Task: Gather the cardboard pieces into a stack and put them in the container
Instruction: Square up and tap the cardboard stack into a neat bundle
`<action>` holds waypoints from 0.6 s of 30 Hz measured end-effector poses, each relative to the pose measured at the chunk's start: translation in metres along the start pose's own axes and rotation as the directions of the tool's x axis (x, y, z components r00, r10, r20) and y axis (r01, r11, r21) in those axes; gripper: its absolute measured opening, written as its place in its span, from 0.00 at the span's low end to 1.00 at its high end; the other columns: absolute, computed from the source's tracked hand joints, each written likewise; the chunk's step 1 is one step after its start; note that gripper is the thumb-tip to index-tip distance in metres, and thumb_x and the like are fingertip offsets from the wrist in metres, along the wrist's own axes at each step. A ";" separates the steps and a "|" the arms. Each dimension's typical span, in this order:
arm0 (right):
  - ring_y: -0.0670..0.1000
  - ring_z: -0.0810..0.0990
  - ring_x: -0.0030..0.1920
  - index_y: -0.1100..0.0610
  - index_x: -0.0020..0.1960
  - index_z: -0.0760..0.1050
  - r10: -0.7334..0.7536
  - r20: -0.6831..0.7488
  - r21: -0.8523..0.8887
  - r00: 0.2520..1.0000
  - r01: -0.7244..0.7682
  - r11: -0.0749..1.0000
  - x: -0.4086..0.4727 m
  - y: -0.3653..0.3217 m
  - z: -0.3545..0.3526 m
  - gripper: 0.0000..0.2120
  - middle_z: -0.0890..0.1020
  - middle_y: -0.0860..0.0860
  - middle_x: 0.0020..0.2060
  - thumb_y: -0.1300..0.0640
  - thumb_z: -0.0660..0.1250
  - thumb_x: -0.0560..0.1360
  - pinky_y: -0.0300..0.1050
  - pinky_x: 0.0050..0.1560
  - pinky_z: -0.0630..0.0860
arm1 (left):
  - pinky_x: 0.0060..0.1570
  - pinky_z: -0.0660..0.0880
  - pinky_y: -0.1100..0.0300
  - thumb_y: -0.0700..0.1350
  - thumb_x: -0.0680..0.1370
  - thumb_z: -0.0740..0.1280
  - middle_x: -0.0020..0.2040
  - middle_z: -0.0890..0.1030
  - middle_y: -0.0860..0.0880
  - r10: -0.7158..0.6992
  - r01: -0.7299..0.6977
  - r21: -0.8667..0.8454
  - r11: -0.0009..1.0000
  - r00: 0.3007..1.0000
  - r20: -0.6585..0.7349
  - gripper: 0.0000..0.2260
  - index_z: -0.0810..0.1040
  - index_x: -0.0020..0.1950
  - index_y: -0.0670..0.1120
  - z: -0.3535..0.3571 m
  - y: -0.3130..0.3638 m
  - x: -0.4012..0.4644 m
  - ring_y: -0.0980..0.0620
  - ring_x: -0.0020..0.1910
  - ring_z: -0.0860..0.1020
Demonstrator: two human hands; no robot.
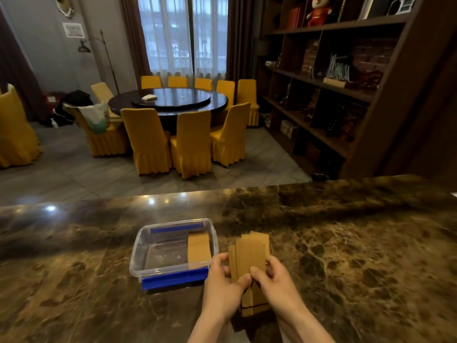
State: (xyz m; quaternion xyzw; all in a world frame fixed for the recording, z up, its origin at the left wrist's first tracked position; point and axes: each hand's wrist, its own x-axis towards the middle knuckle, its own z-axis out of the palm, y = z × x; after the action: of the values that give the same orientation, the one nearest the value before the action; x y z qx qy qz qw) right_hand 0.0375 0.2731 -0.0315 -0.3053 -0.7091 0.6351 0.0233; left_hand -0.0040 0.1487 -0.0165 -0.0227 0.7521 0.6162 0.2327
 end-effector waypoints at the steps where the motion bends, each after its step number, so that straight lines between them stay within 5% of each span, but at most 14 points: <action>1: 0.53 0.83 0.59 0.55 0.67 0.74 -0.010 -0.036 -0.028 0.999 0.009 1.000 0.008 -0.003 -0.009 0.17 0.84 0.54 0.59 0.59 0.69 0.79 0.57 0.65 0.80 | 0.59 0.83 0.49 0.38 0.73 0.77 0.50 0.84 0.52 0.003 -0.003 0.001 1.000 1.000 0.002 0.23 0.72 0.63 0.50 0.009 0.006 0.008 0.53 0.50 0.84; 6: 0.47 0.83 0.50 0.53 0.65 0.75 -0.065 -0.148 -0.118 0.987 0.047 0.992 0.047 -0.020 -0.040 0.16 0.84 0.48 0.51 0.64 0.69 0.79 0.45 0.53 0.81 | 0.55 0.81 0.54 0.41 0.73 0.78 0.49 0.83 0.54 0.011 -0.005 0.095 0.995 0.998 -0.057 0.21 0.72 0.62 0.50 0.049 0.026 0.051 0.53 0.50 0.82; 12: 0.53 0.81 0.59 0.48 0.62 0.78 -0.069 -0.228 -0.280 0.971 0.002 0.960 0.084 -0.024 -0.033 0.16 0.84 0.49 0.56 0.57 0.72 0.75 0.55 0.62 0.80 | 0.56 0.80 0.52 0.53 0.72 0.78 0.56 0.82 0.52 0.038 0.034 0.395 0.918 0.984 -0.173 0.24 0.72 0.63 0.53 0.064 0.027 0.088 0.51 0.55 0.82; 18: 0.55 0.76 0.66 0.50 0.64 0.78 -0.034 -0.243 -0.485 0.970 -0.091 0.870 0.101 -0.013 -0.026 0.19 0.81 0.51 0.63 0.55 0.72 0.74 0.49 0.66 0.76 | 0.63 0.77 0.48 0.59 0.71 0.76 0.67 0.75 0.46 0.039 0.102 0.655 0.749 0.980 -0.197 0.30 0.69 0.68 0.53 0.071 0.017 0.104 0.44 0.67 0.74</action>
State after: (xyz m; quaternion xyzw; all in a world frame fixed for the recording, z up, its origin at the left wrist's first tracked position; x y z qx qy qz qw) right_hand -0.0391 0.3424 -0.0500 -0.3873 -0.8344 0.3915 0.0220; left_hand -0.0796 0.2454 -0.0499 -0.0128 0.9401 0.3006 0.1602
